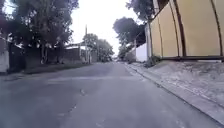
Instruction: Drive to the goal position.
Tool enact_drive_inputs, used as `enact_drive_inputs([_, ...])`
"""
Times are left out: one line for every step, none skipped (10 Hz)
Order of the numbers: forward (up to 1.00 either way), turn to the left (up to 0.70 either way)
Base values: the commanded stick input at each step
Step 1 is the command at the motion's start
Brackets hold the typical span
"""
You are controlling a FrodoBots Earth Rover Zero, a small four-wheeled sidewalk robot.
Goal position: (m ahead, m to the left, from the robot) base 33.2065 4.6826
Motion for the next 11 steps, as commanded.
enact_drive_inputs([1.00, 0.00])
enact_drive_inputs([1.00, 0.00])
enact_drive_inputs([1.00, 0.00])
enact_drive_inputs([1.00, 0.00])
enact_drive_inputs([1.00, 0.00])
enact_drive_inputs([1.00, 0.00])
enact_drive_inputs([1.00, 0.00])
enact_drive_inputs([1.00, 0.00])
enact_drive_inputs([1.00, 0.00])
enact_drive_inputs([1.00, 0.00])
enact_drive_inputs([1.00, -0.03])
